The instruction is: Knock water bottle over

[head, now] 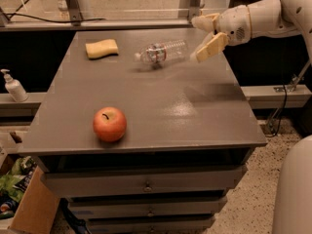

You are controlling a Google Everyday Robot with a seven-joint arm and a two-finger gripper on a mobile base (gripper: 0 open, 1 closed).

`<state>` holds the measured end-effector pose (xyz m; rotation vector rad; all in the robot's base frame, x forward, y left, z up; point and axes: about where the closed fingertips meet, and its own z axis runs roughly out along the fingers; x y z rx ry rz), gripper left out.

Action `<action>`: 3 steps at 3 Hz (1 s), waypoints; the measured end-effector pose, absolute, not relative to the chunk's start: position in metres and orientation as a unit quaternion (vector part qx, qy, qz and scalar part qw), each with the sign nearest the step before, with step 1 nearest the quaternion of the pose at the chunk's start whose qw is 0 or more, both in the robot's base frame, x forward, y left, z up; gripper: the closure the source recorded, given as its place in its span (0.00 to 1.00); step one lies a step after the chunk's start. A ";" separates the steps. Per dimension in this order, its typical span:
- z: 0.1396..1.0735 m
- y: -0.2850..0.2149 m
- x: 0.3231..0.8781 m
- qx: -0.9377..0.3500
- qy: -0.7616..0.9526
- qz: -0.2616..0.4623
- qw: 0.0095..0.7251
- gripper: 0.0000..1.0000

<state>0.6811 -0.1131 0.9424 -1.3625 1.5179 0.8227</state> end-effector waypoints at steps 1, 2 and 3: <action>0.940 -0.118 0.679 -0.555 0.616 0.327 0.453 0.00; 0.935 -0.136 0.686 -0.544 0.628 0.311 0.462 0.00; 0.935 -0.136 0.687 -0.544 0.628 0.311 0.462 0.00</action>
Offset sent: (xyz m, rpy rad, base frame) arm 0.0048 -0.0342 -0.0041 -0.0340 -0.0331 -0.0636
